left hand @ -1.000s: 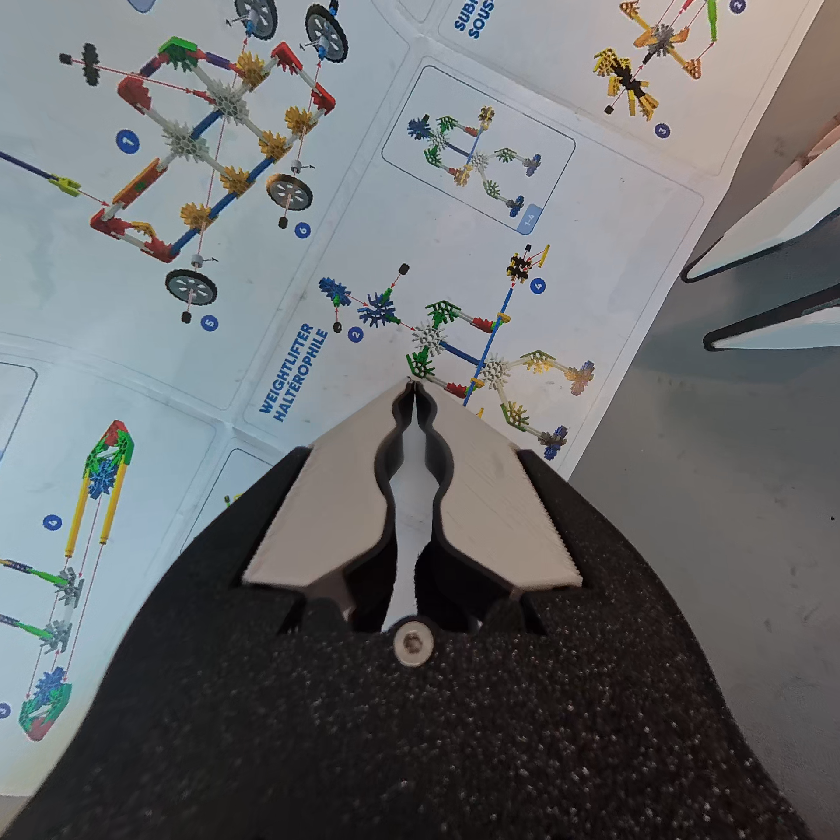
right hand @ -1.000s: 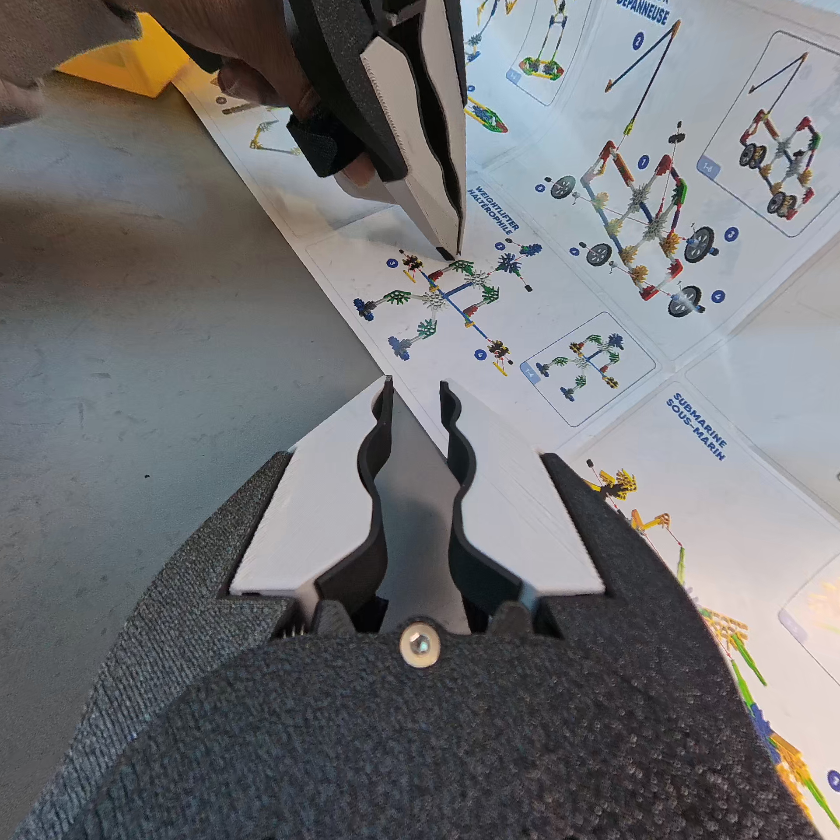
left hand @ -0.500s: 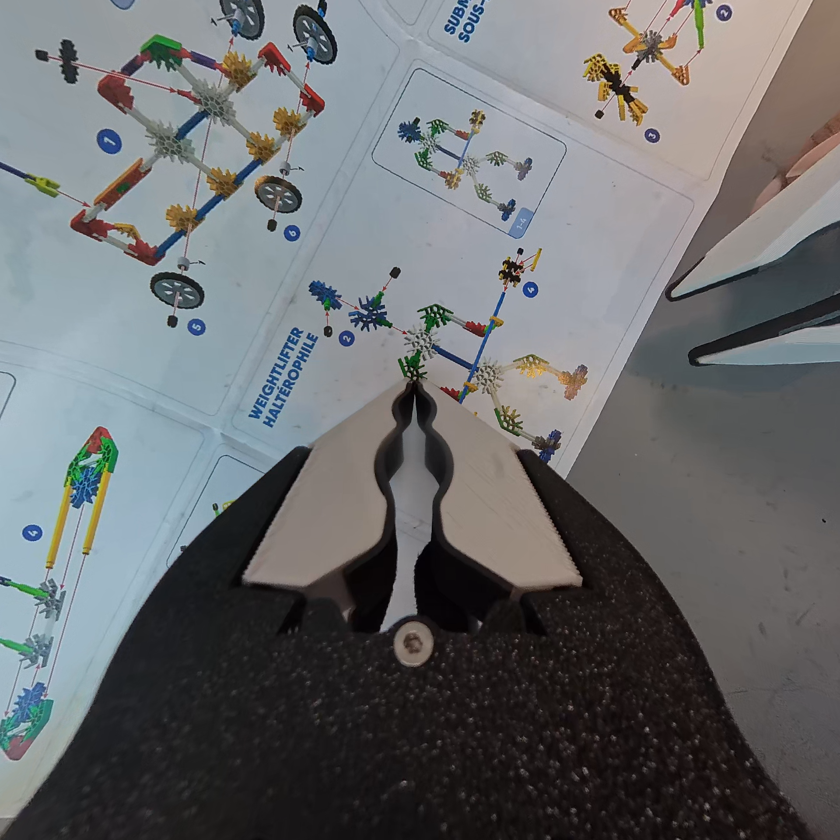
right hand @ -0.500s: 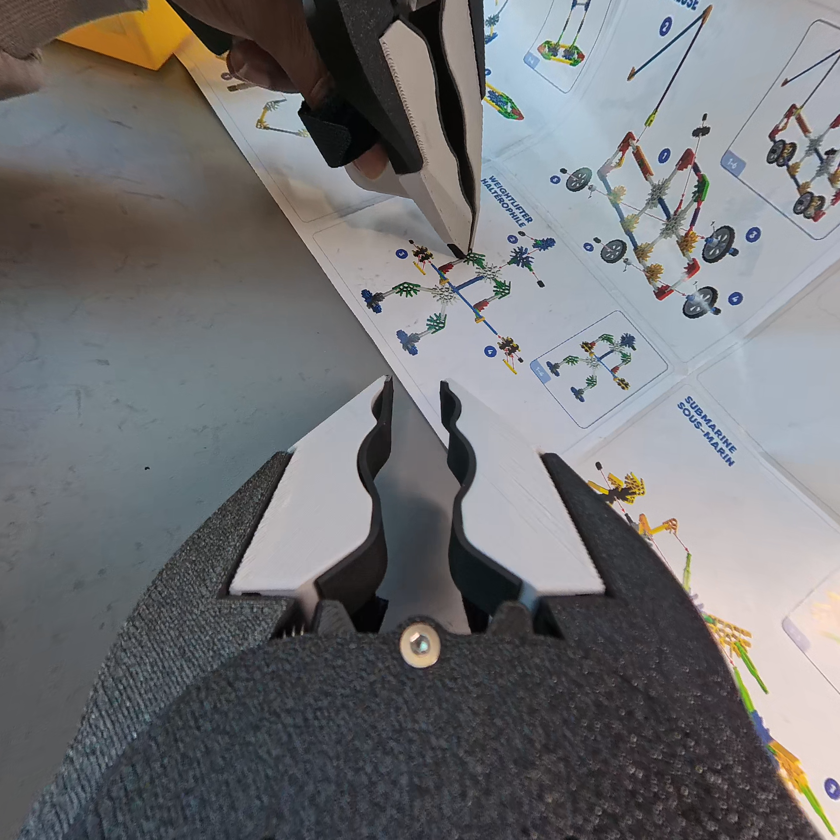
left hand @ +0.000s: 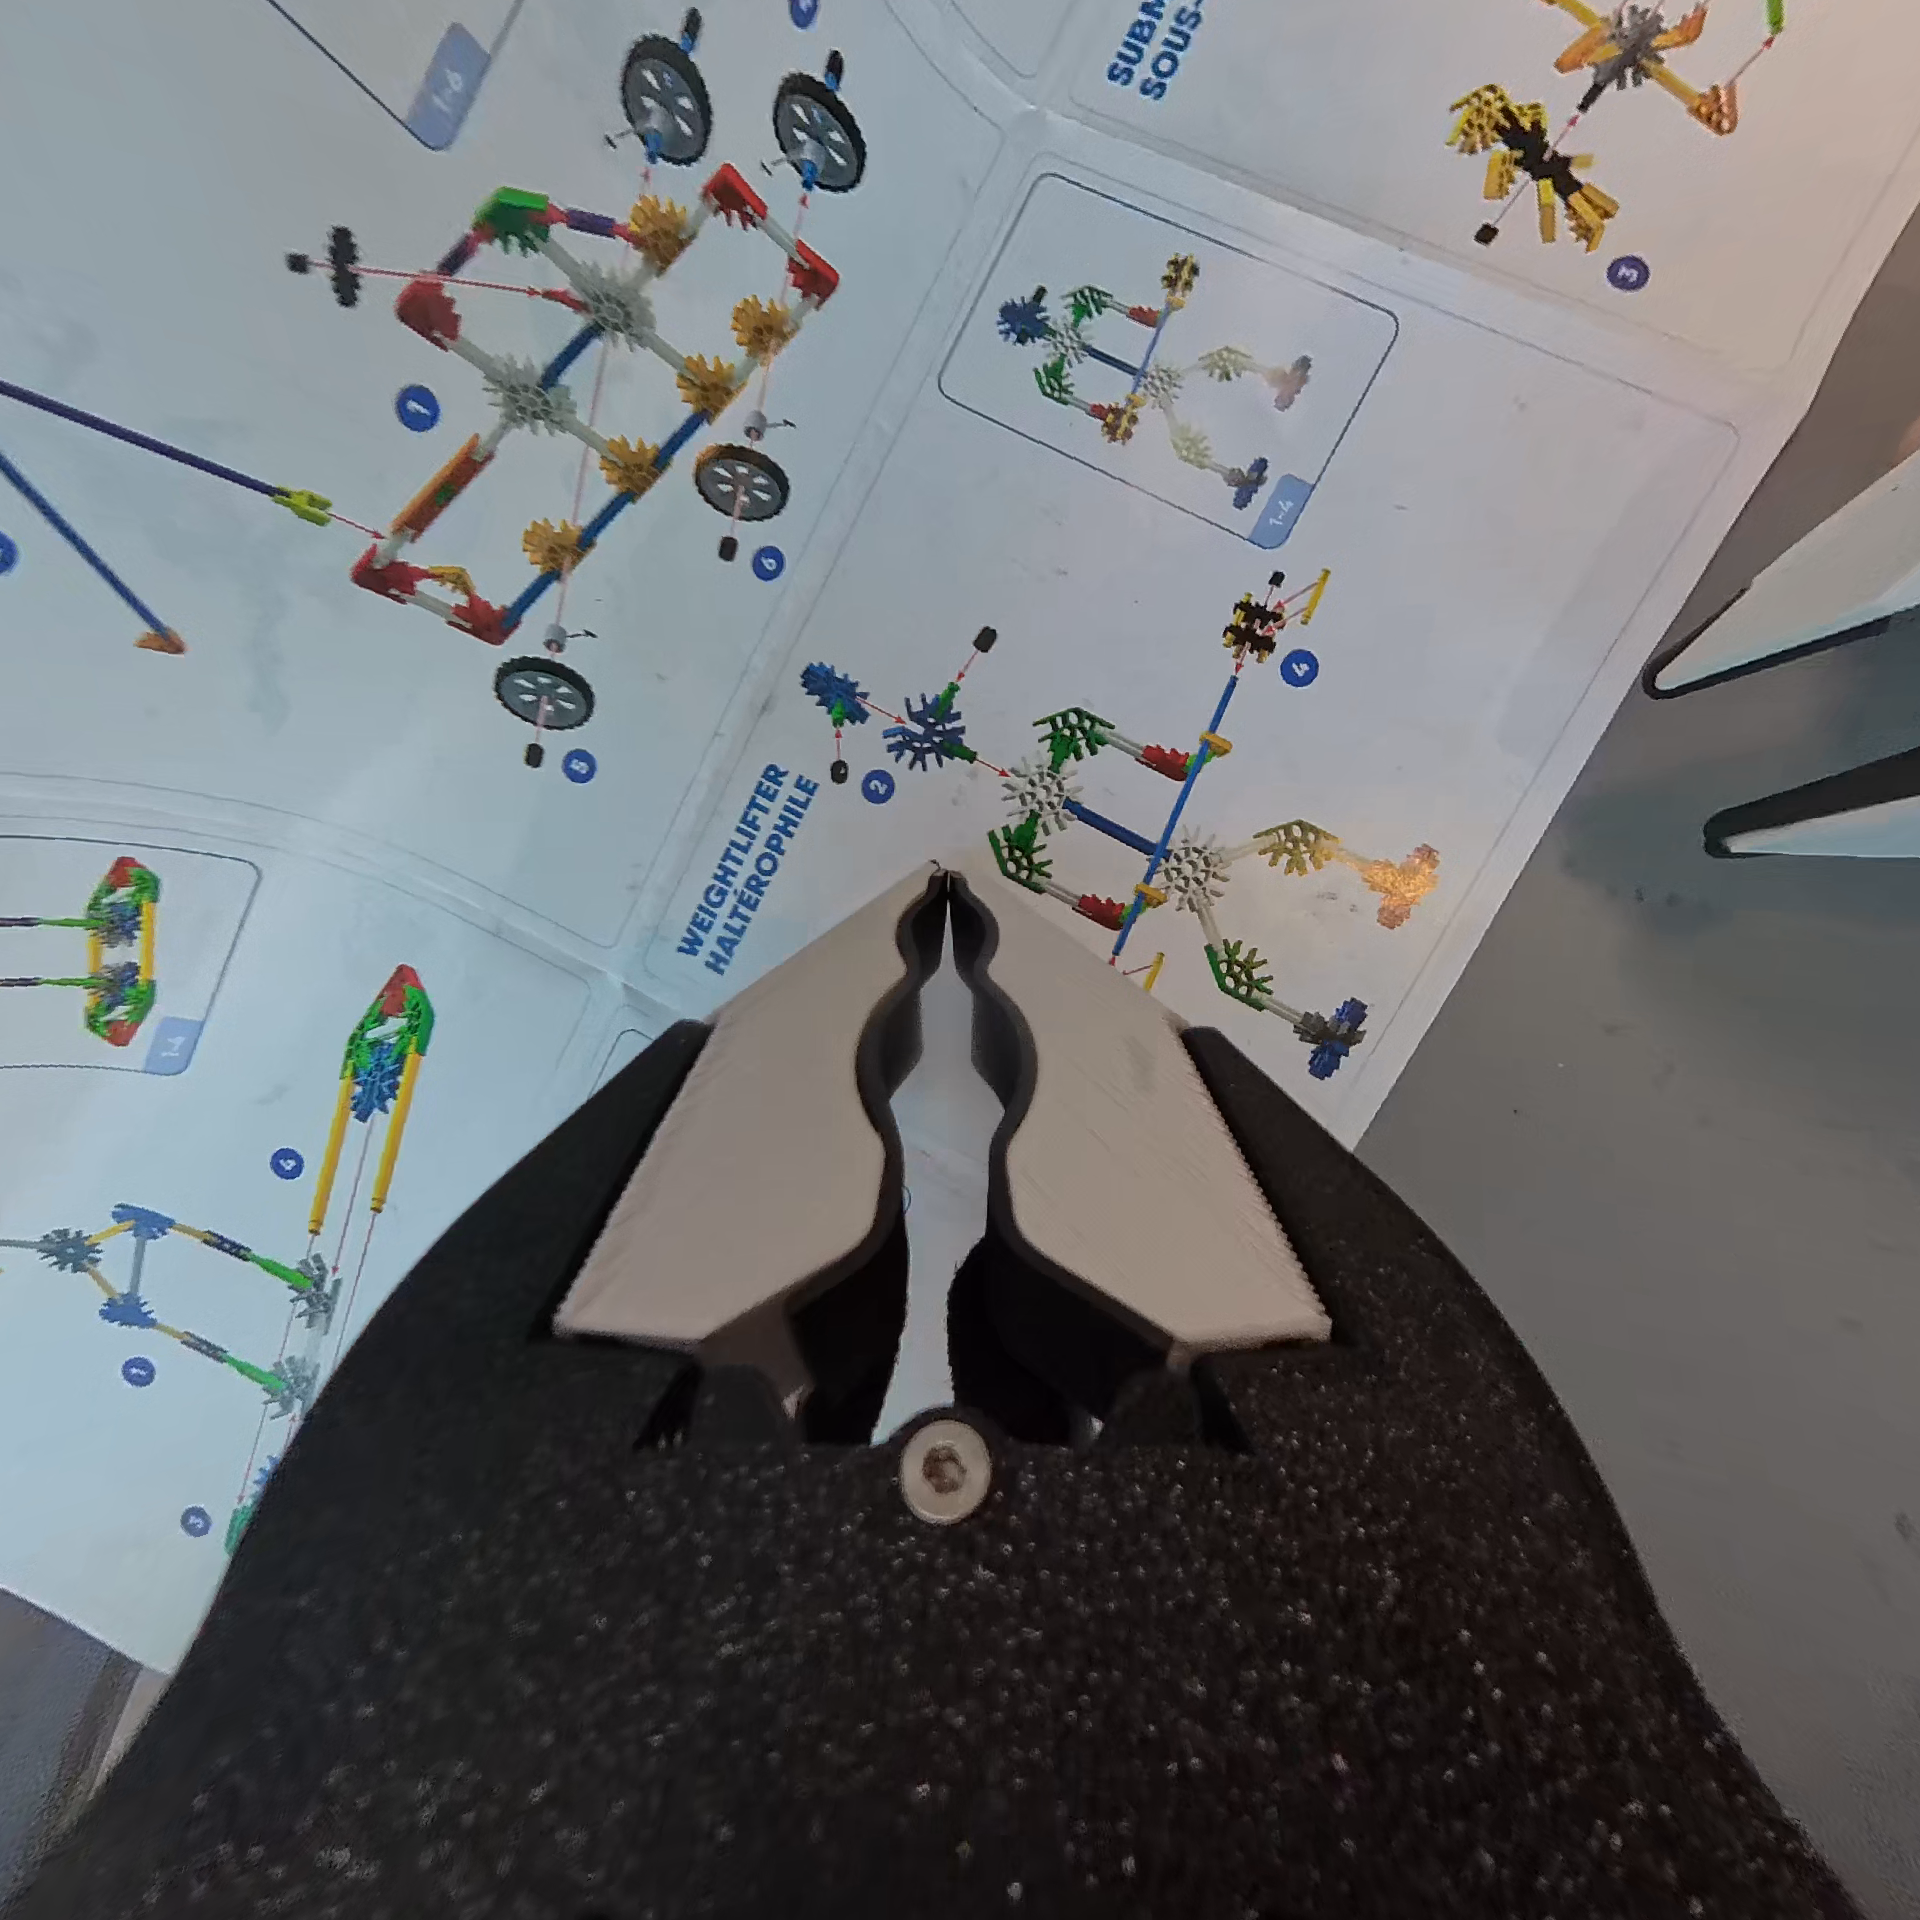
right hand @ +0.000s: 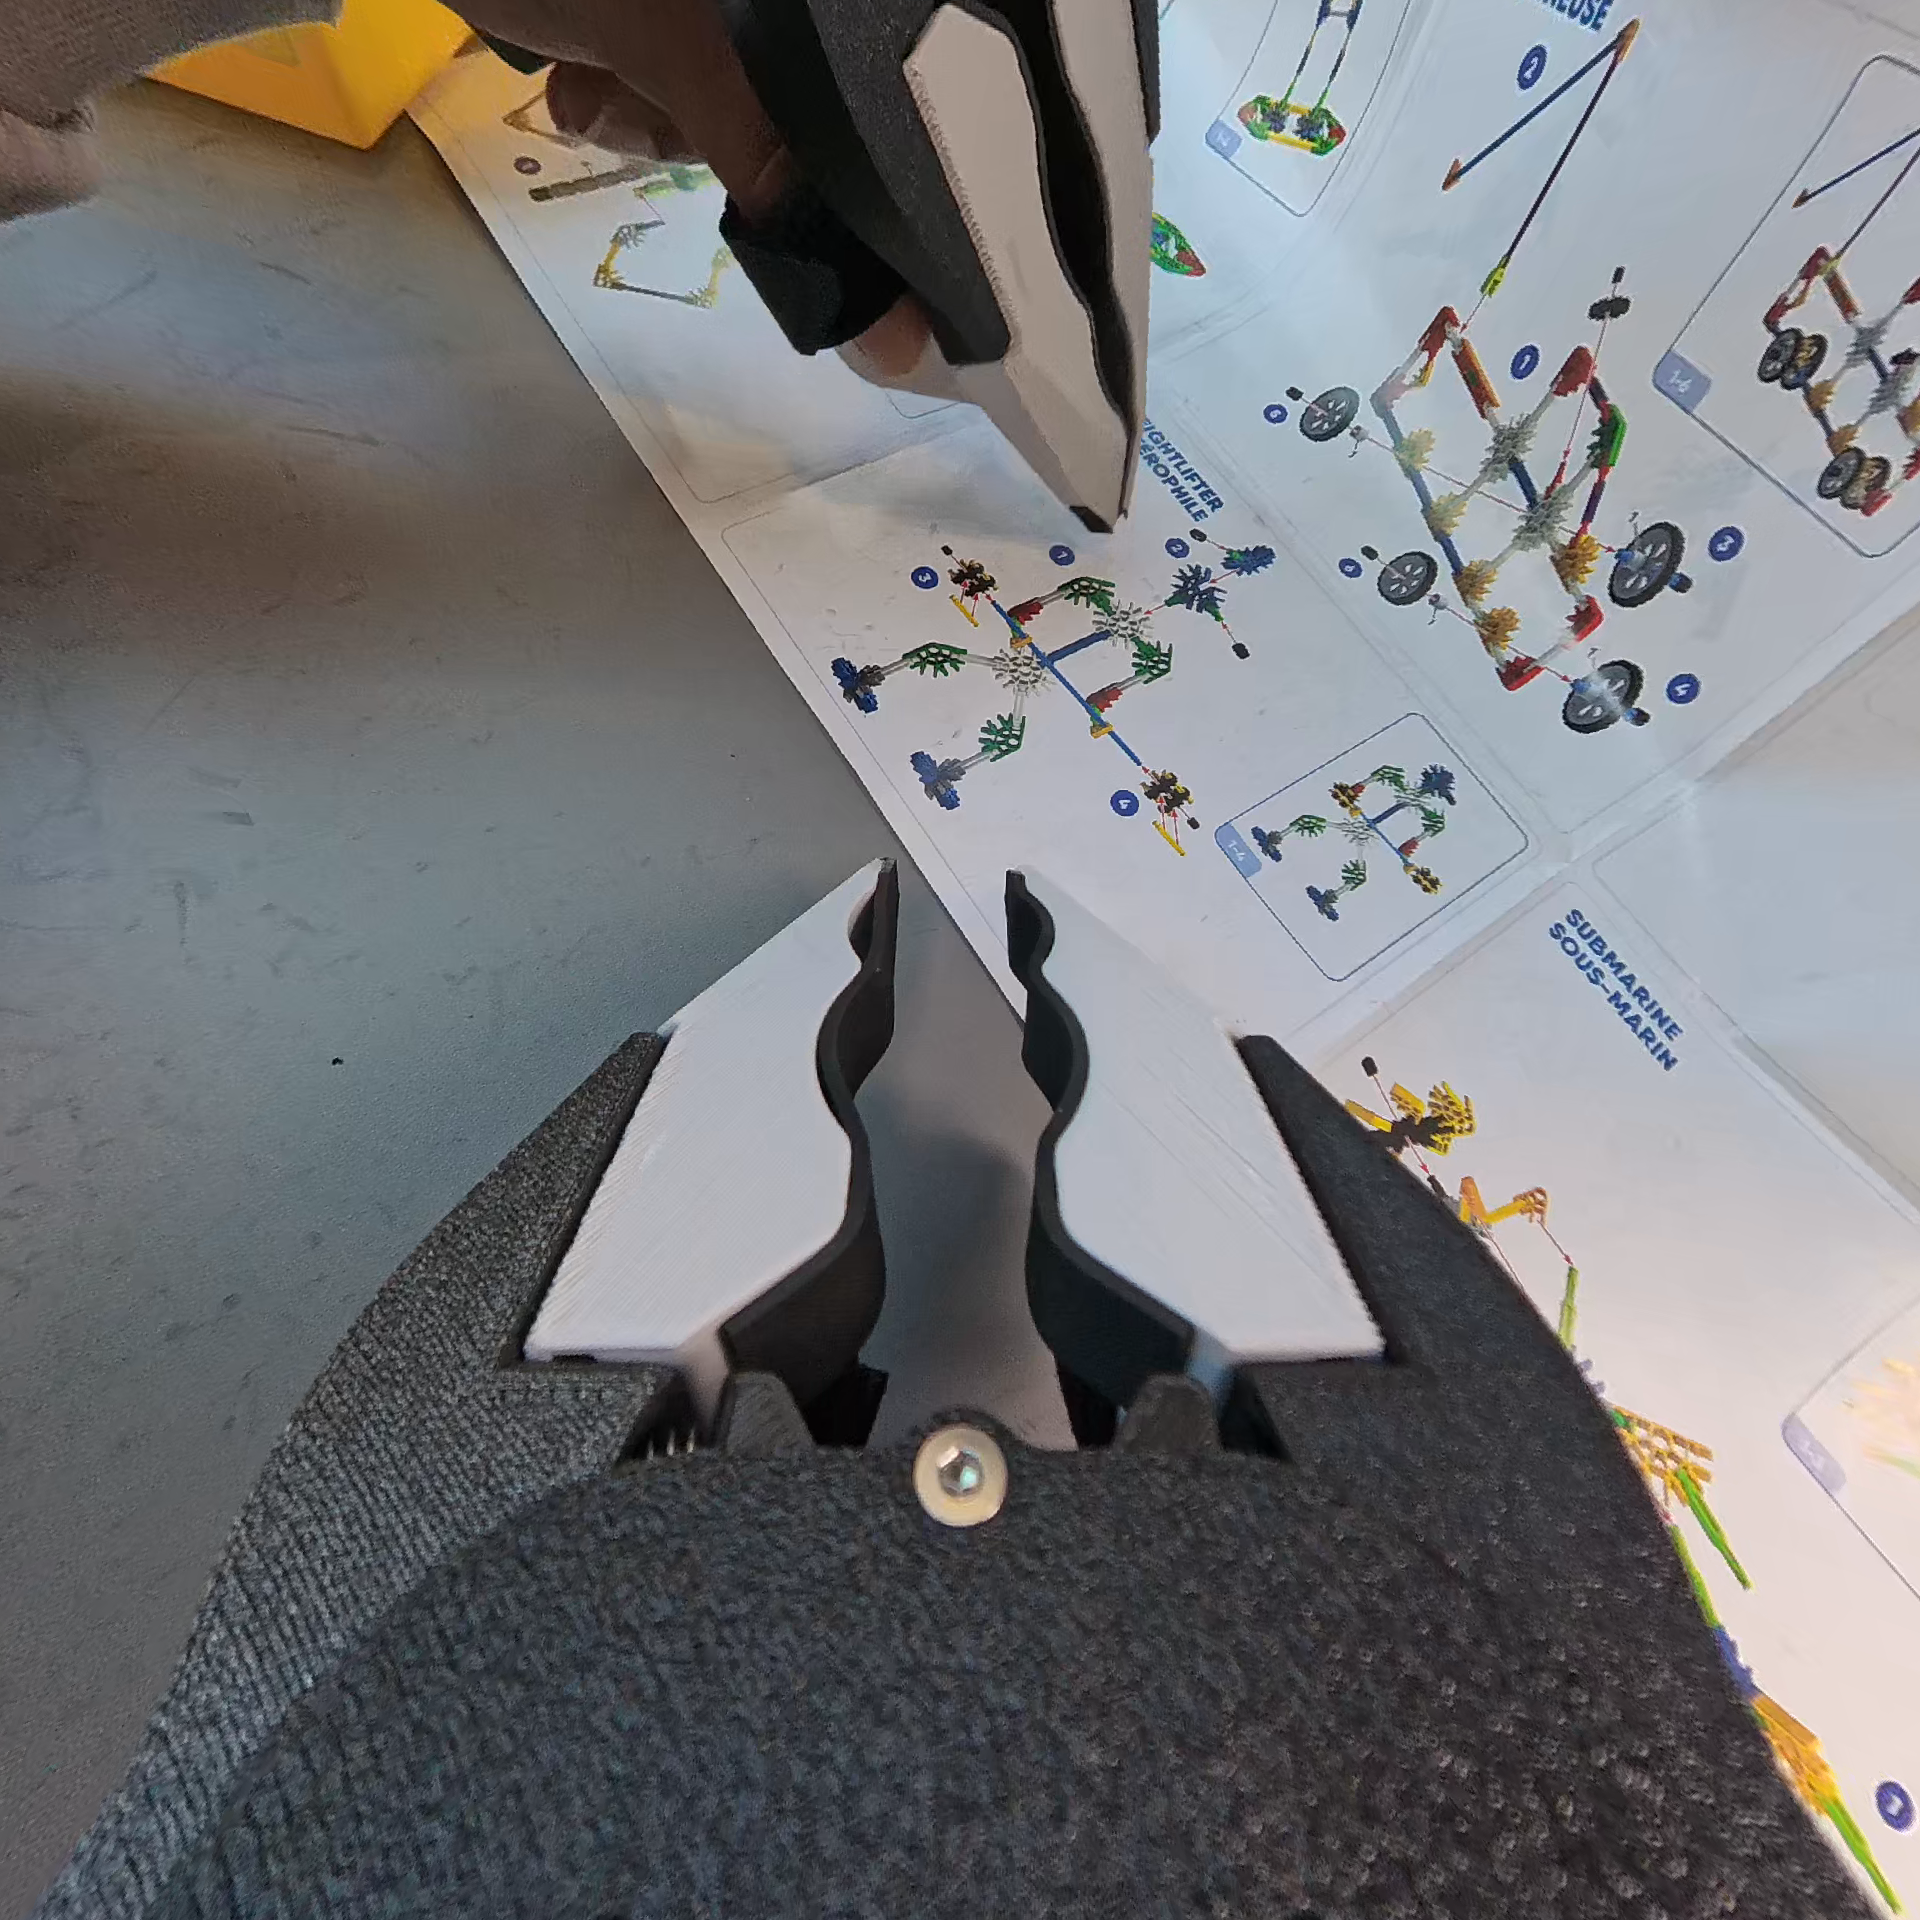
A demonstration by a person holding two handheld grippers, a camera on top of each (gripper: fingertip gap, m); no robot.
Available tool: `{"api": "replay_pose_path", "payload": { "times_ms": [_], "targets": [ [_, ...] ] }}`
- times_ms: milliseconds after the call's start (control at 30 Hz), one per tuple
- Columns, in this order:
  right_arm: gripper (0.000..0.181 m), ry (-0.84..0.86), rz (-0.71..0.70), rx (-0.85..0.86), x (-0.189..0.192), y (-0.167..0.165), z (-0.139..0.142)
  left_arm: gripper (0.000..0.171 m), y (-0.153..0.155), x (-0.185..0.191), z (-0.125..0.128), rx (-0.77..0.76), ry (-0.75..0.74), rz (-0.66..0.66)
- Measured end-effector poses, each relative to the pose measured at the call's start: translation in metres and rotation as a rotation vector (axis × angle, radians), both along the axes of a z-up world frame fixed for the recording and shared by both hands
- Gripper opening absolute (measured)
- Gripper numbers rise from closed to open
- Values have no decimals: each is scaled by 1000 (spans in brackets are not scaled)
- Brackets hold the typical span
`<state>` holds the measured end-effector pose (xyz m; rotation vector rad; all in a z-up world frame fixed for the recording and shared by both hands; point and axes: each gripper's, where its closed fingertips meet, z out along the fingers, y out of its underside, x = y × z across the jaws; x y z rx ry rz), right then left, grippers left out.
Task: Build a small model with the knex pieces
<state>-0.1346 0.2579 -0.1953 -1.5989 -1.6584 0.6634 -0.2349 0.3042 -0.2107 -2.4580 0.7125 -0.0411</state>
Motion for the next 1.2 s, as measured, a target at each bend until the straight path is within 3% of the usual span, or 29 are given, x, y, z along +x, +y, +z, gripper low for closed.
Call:
{"api": "replay_pose_path", "payload": {
  "times_ms": [133,500,600,733,800,867,1067,1200],
  "targets": [
    [19,-6,3,0,0,0,-1,0,7,5,17,81,-63,3],
    [19,-2,7,-2,1,-1,0,0,3,7,-2,26,-18,-27],
    [19,7,4,-10,1,0,1,0,14,-7,35,182,45,25],
    [19,14,-4,-19,1,2,2,1,3,-34,129,448,0,132],
    [19,18,-3,-14,1,1,3,7,-18,-66,163,482,8,203],
    [19,35,6,-9,2,0,7,14,-46,-113,179,426,56,295],
    [30,248,68,-134,4,-13,47,21,-177,-259,161,63,281,560],
    [41,312,83,-116,9,-14,71,21,-278,-310,152,-66,377,673]
  ]
}}
